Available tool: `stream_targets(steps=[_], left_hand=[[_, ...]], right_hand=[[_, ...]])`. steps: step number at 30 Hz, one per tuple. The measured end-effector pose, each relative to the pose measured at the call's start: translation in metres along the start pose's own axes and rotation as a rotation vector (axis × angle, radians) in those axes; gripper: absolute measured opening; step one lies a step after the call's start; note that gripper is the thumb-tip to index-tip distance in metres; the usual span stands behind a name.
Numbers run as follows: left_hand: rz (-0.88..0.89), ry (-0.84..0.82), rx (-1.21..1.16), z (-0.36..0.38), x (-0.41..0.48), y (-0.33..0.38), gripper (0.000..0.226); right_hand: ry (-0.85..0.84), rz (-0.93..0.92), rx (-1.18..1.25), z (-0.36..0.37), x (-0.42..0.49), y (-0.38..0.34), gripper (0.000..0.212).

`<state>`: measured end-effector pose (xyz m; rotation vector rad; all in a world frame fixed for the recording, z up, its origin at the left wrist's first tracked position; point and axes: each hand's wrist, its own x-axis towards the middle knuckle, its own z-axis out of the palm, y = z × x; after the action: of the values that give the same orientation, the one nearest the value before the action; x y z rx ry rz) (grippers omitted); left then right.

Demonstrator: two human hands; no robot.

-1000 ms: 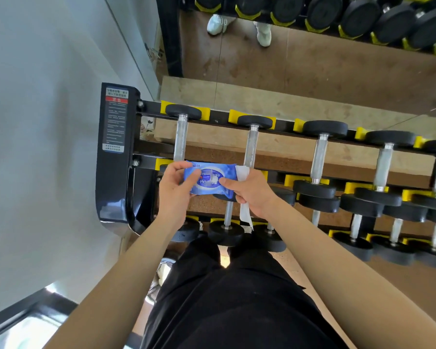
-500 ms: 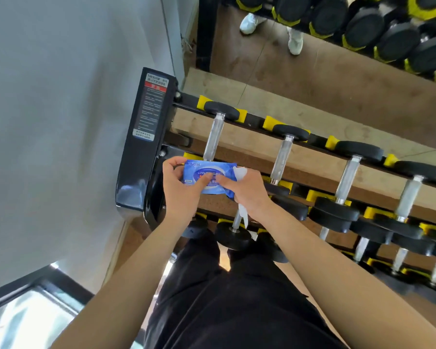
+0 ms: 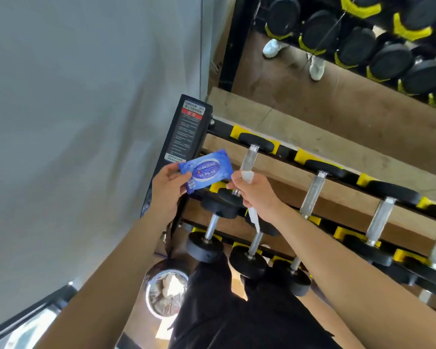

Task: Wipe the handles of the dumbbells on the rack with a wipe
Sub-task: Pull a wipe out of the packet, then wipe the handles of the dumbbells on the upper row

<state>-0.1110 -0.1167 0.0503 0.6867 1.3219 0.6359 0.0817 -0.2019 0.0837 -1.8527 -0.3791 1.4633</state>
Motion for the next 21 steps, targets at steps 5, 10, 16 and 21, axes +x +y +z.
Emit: stream_targets(steps=[5,10,16,21], left_hand=[[0.051,0.133,-0.125,0.006,0.072,0.034,0.031],[0.081,0.192,-0.110,0.034,0.128,0.047,0.035],[0.126,0.334,0.193,0.042,0.147,0.035,0.047],[0.157,0.327,0.386,0.043,0.141,0.033,0.057]], right_hand=[[0.100,0.031,-0.004,0.001,0.020,-0.009,0.018],[0.104,0.055,0.062,-0.008,0.020,0.001,0.016],[0.127,0.053,0.159,-0.024,0.014,0.012,0.019],[0.106,0.024,0.179,-0.034,0.005,0.018,0.022]])
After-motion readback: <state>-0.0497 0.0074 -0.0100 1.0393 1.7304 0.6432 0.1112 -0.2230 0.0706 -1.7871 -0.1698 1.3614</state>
